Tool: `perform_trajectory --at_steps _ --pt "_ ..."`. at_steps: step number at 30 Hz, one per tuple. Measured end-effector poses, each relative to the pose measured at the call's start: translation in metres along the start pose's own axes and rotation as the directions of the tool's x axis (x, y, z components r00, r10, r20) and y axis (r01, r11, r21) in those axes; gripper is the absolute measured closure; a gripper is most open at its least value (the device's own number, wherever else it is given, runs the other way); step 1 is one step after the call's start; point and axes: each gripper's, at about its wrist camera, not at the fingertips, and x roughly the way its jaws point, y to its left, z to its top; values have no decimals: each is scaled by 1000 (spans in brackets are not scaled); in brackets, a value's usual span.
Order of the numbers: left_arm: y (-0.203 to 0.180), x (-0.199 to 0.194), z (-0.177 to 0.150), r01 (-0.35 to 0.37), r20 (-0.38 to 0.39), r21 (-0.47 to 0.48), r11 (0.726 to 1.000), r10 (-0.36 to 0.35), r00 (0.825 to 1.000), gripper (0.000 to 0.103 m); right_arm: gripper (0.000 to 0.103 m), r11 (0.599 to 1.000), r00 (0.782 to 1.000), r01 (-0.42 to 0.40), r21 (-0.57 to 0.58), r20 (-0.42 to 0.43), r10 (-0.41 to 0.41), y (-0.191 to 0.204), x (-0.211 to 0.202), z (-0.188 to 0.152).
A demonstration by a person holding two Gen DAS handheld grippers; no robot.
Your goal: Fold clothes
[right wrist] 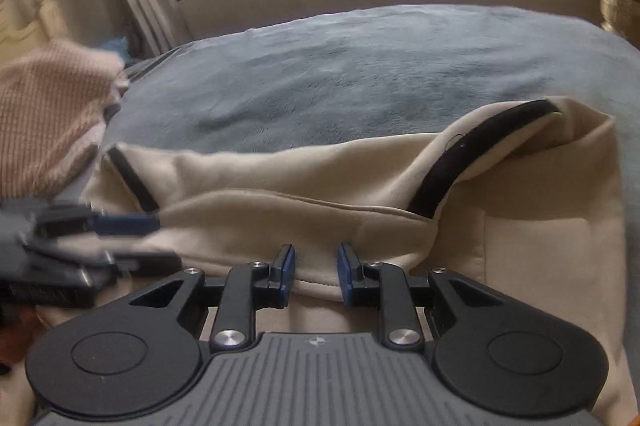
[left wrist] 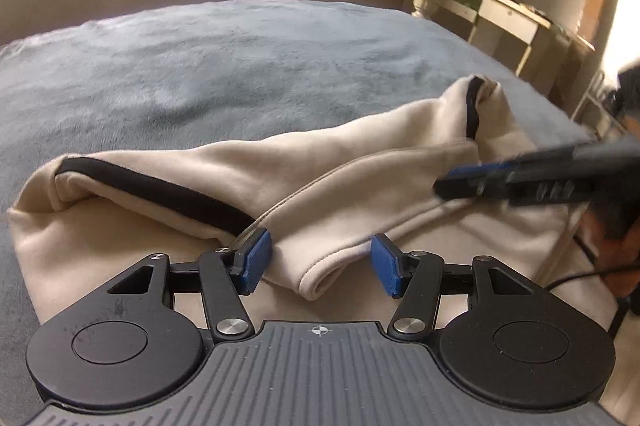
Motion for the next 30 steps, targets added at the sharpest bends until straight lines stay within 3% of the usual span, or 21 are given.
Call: perform_trajectory --at_steps 6,9,12,15,18,21,23,25,28,30 --pt "-3 3 -4 -4 18 12 1000 4 1000 47 78 986 990 35 -163 138 -12 34 -10 11" --pt "1 -3 -7 11 39 -13 1000 -10 999 48 72 967 998 64 -245 24 -60 36 31 0" --pt "13 -23 -8 25 128 -86 996 -13 992 51 70 980 998 20 -200 63 -8 21 34 -12" --pt "20 -38 5 21 196 -78 997 -6 981 51 70 985 998 12 -173 58 -2 18 30 -10" --pt "39 -34 21 -49 206 -130 990 76 976 51 70 984 998 18 -176 59 -8 19 31 -11" --pt "73 -22 11 -61 183 -263 963 111 977 54 70 985 998 21 -169 58 -11 19 30 -11" --pt "97 -14 1 -57 163 -354 933 122 979 71 70 986 998 20 -163 58 -11 20 30 -11" --pt "116 -9 -7 -56 147 -421 905 129 981 75 70 987 998 20 -159 58 -11 20 31 -12" --pt "109 -18 -2 -66 159 -385 921 137 978 74 70 987 998 20 -159 58 -11 20 31 -12" --pt "99 -31 5 -68 212 -334 940 145 967 68 70 988 998 18 -151 58 -9 19 31 -12"
